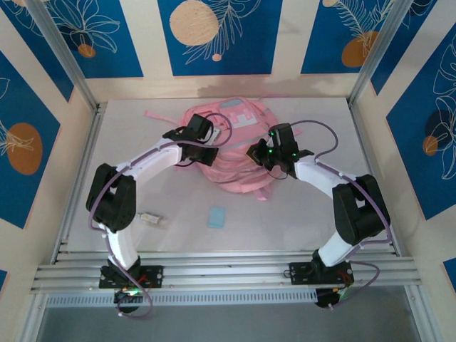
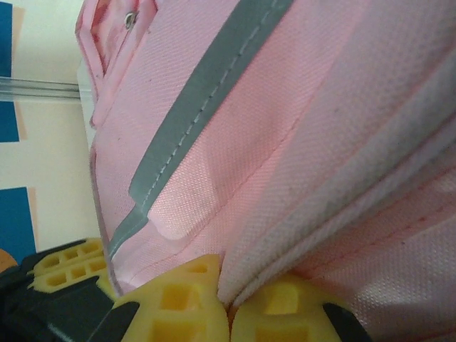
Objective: Pack the student bag
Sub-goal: Unzip the student bag at the top-center of the table.
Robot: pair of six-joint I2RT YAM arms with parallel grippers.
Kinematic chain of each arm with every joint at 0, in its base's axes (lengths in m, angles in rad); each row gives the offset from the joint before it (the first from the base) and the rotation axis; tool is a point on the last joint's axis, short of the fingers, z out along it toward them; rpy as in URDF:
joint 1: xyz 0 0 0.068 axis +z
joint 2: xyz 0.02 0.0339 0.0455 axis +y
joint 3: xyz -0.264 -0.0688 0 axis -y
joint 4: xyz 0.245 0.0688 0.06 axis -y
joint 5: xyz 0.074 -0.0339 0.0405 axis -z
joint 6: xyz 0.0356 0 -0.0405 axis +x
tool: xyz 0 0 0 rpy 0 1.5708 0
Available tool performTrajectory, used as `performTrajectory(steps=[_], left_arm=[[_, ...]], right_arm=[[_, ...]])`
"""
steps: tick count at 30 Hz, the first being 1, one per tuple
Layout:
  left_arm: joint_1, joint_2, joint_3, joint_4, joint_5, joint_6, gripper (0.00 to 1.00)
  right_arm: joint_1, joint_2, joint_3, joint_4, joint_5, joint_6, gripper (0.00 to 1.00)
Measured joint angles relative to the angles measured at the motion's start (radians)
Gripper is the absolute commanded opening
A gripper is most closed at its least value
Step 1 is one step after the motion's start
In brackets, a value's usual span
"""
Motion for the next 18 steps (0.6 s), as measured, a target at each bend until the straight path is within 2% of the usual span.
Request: performTrajectory(steps=[3, 4, 6, 7, 14, 18], left_arm=[[0.032, 0.016, 0.011, 0.007, -0.013, -0.031, 0.72], [0.045, 0.017, 0.011, 0.013, -0.016, -0.043, 0.8], [0.068, 0.015, 0.006, 0.034, -0.019, -0.077, 0.97], [0.077, 0.006, -0.011, 0.058, -0.021, -0.093, 1.0], [0.094, -0.193, -0.262, 0.195, 0.004, -0.202, 1.0], [0.112, -0.319, -0.377, 0.25, 0.033, -0.251, 1.0]], right_arm=[[0.002, 0.0, 0.022, -0.045, 0.003, -0.034, 0.41], [0.005, -0.001, 0.031, -0.065, 0.006, -0.053, 0.52], [0.031, -0.011, 0.046, -0.111, 0.017, -0.089, 0.63], [0.052, -0.021, 0.052, -0.141, 0.025, -0.105, 0.67], [0.242, -0.105, 0.084, -0.352, 0.111, -0.176, 0.76], [0.362, -0.11, 0.084, -0.455, 0.17, -0.169, 0.85]])
